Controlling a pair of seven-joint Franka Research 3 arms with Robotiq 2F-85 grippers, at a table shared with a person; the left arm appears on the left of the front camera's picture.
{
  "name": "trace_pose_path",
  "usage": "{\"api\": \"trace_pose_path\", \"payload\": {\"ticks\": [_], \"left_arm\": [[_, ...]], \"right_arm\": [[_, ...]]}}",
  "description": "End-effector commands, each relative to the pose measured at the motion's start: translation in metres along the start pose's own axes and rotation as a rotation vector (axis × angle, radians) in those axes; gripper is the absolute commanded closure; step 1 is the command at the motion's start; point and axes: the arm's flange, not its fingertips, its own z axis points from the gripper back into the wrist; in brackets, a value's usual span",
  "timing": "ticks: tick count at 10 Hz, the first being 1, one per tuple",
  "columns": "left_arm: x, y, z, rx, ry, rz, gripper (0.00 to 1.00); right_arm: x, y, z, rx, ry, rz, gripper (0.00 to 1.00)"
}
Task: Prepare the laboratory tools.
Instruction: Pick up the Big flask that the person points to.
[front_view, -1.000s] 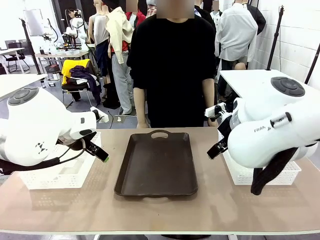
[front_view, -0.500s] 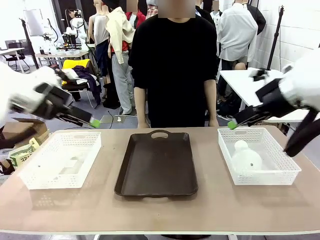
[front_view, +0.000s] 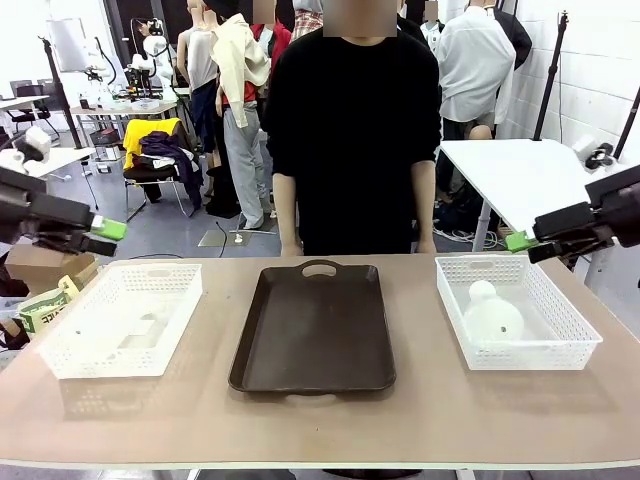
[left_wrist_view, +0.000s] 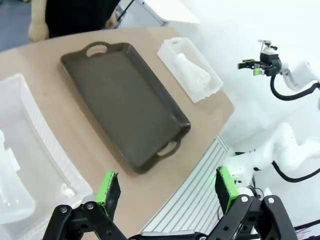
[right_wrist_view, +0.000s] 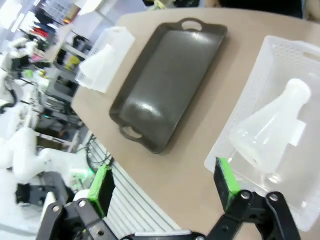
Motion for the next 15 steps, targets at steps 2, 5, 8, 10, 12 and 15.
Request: {"api": "trace_pose_path", "payload": {"ticks": [2,5,8,10,12,15], "left_arm": [[0.001,0.049,0.011,-0.072,0.040,0.108,0.00],[-0.004,0.101,0.018,-0.237,-0.005,0.236,0.00],[-0.012,0.131,0.010,-0.346,-0.061,0.314,0.00],[-0.015,0.135,0.002,-0.365,-0.029,0.227,0.00],[-0.019,0.130,0.002,-0.352,0.005,0.222,0.00],[-0.021,0.133,0.000,-0.344,0.014,0.231,0.00]], "right_arm": [[-0.003,-0.021,-0.002,0.088,-0.012,-0.031,0.00],[-0.011,-0.058,-0.010,0.255,-0.028,-0.094,0.00],[-0.018,-0.105,-0.032,0.413,-0.076,-0.171,0.00],[-0.013,-0.122,-0.040,0.423,0.012,-0.352,0.00],[-0.005,-0.122,-0.043,0.371,0.095,-0.430,0.00],[0.005,-0.122,-0.040,0.324,0.129,-0.457,0.00]]}}
